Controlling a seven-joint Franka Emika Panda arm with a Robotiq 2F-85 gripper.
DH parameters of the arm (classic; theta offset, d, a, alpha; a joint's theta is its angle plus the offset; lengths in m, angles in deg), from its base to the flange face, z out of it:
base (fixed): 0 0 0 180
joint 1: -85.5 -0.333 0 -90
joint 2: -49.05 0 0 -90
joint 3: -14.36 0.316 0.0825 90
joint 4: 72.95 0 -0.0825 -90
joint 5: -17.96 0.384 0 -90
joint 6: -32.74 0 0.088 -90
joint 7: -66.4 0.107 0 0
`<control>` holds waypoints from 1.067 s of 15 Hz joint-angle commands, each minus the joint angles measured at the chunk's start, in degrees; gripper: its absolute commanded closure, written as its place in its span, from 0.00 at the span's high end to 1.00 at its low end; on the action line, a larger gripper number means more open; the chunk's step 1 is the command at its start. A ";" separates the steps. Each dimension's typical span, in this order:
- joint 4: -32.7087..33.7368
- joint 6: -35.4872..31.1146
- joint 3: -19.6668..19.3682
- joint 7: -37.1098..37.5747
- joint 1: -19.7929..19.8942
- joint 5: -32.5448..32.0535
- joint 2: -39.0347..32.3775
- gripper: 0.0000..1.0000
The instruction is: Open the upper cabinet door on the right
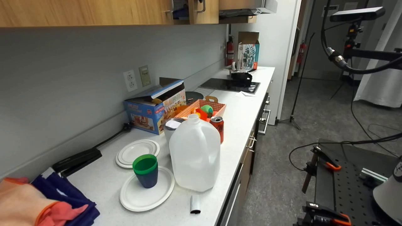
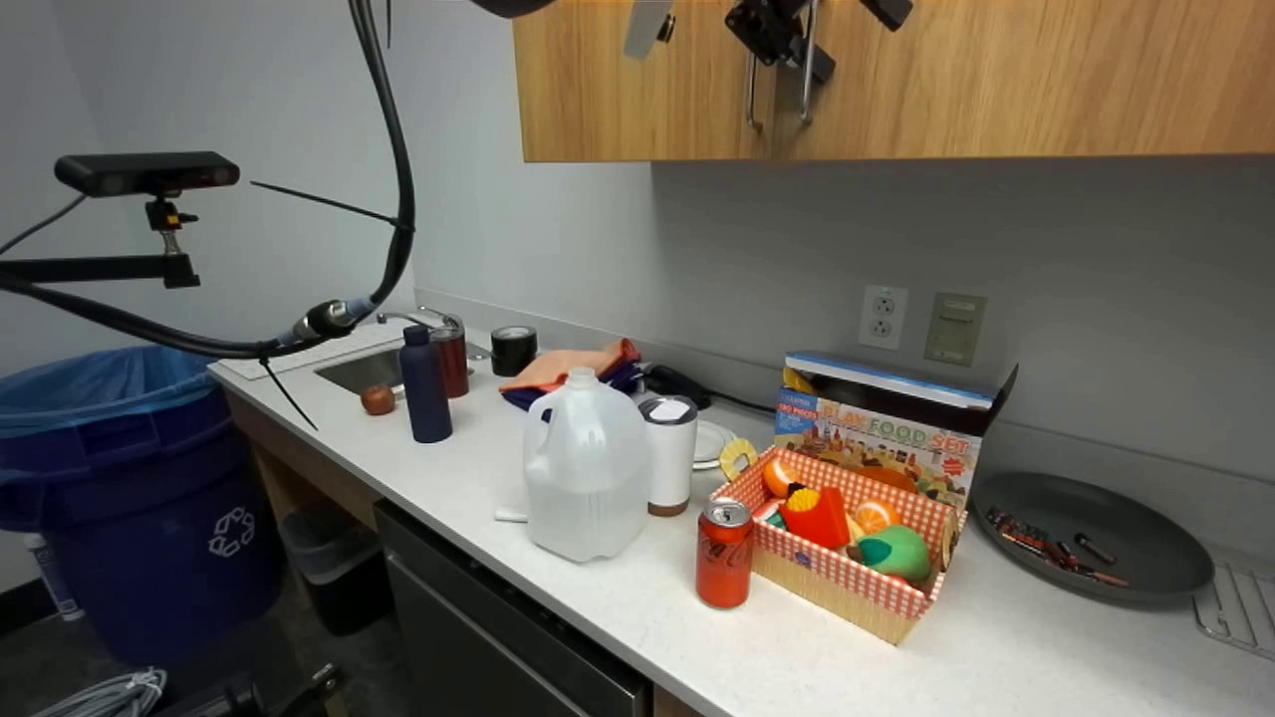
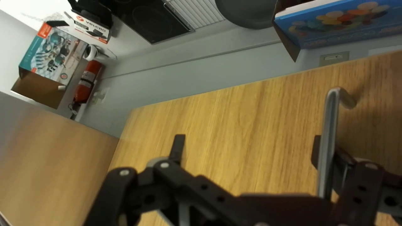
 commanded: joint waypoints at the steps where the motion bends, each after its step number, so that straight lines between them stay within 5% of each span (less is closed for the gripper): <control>1: -1.41 4.22 -2.92 -1.21 3.23 2.05 4.26 1.00; 16: -4.33 -0.52 -2.86 3.63 6.07 1.84 6.71 1.00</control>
